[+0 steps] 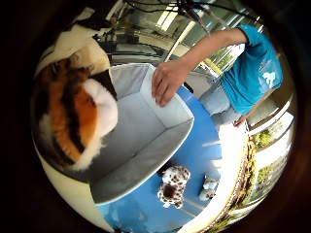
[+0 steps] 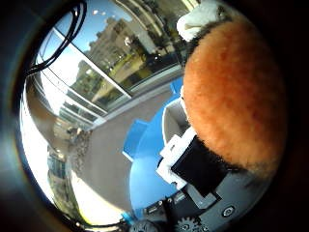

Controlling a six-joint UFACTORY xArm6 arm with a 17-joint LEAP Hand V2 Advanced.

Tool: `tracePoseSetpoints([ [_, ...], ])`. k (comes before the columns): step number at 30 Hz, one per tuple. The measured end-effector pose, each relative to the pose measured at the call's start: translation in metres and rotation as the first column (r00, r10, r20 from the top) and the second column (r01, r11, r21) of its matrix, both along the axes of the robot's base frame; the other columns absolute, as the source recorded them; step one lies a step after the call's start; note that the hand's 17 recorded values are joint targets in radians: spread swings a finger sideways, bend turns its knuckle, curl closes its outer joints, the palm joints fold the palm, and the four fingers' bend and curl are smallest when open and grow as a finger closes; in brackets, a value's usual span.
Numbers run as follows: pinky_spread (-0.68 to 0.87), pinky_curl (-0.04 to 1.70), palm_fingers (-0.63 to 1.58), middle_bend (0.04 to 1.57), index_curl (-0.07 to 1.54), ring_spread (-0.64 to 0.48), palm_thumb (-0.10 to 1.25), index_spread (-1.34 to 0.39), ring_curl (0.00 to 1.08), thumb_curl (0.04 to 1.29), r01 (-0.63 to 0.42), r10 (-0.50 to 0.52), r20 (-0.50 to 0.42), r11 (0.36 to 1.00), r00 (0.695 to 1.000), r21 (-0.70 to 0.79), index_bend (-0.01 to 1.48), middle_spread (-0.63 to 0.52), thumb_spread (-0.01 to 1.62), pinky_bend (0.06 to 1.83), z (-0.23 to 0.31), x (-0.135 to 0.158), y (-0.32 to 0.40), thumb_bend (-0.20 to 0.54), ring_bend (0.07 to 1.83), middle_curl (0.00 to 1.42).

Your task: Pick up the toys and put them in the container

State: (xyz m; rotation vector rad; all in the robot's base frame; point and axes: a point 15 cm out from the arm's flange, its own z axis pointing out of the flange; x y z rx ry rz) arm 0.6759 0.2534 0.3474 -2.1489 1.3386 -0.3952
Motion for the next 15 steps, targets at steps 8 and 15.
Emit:
tracePoseSetpoints([
  [8,0.26,0.83,0.28,0.72,1.27,0.09,0.71,-1.14,0.63,0.60,0.009,-0.009,0.034,1.000,0.999,-0.015,0.34,-0.17,1.10,1.36,-0.032,0.023,-0.009,-0.052,1.19,0.78],
  [15,0.42,0.65,-0.13,0.33,0.96,0.23,0.57,-0.82,0.39,0.48,-0.043,0.045,0.035,0.998,0.998,-0.055,0.10,-0.04,1.11,1.12,-0.048,0.023,-0.004,-0.049,0.76,0.52],
])
